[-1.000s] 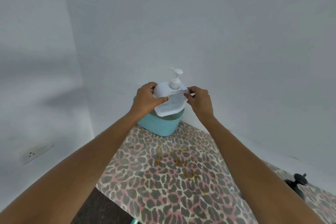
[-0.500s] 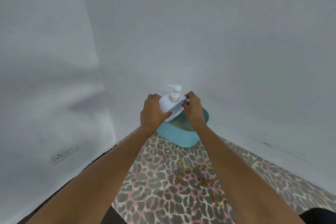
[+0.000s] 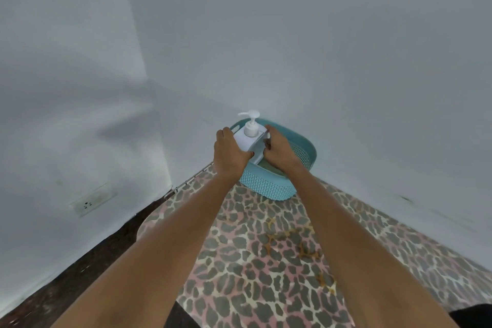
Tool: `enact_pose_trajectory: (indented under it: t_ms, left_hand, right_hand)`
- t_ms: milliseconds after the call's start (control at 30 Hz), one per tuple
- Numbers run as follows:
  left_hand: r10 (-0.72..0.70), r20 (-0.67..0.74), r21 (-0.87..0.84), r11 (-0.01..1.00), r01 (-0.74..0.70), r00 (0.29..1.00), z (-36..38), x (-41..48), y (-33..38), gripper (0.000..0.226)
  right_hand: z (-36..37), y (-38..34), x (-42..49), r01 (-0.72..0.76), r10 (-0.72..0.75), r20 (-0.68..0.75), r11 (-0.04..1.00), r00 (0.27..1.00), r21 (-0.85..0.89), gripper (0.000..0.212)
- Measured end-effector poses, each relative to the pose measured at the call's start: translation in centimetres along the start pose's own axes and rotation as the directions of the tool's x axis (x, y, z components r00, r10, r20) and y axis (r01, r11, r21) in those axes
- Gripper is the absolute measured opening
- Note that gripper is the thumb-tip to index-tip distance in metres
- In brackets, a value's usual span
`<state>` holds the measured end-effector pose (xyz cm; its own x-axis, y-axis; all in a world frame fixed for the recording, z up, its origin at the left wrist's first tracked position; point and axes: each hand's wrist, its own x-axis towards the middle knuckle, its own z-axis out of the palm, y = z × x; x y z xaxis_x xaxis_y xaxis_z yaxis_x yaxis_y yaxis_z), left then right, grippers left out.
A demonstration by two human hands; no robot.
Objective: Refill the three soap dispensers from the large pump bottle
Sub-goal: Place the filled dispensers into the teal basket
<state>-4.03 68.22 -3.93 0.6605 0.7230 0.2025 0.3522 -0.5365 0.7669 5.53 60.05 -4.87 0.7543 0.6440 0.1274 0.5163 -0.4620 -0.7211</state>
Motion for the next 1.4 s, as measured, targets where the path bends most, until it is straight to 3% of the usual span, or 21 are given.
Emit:
enact_pose_trajectory:
  t_ms: [200,533,633,767,967,1167,1400]
  left_hand:
    - [-0.004,0.010,-0.039,0.999,0.004,1.000,0.3,0.0,0.4,0.061]
    - [0.050,0.032,0.043,0.998,-0.051,0.998,0.2,-0.3,0.2,0.060]
    - [0.069,0.007,0.094,0.993,-0.069,0.998,-0.4,-0.8,0.2,0.061]
    - [0.129,-0.037,0.098,0.987,-0.125,0.991,-0.6,-2.8,0.5,0.058]
    - [0.209,-0.040,-0.019,0.977,-0.210,0.977,-0.8,-7.4,2.9,0.050]
    - [0.293,0.113,-0.131,0.952,-0.278,0.950,1.4,-14.4,6.1,0.046]
    - [0.434,0.269,-0.250,0.894,-0.372,0.860,4.4,-21.8,9.6,0.045]
  right_hand:
    - [0.0,0.2,0.0,-0.068,0.071,0.168,0.997,0.983,-0.023,0.085]
    - [-0.8,0.0,-0.4,-0.051,0.079,0.210,0.989,0.975,-0.136,0.085]
    - [-1.9,-0.5,-1.6,-0.028,0.048,0.124,0.987,0.991,-0.160,0.079]
    - [-3.9,-0.2,-4.7,-0.045,0.030,-0.098,0.988,0.995,-0.145,0.054]
    - [-6.9,0.5,-12.1,-0.045,0.010,-0.291,0.992,0.957,-0.115,0.032]
    - [-10.1,1.1,-20.1,-0.109,0.056,-0.441,0.990,0.896,-0.095,0.026]
    - [-12.2,2.2,-29.2,-0.155,0.106,-0.534,0.987,0.839,-0.047,0.022]
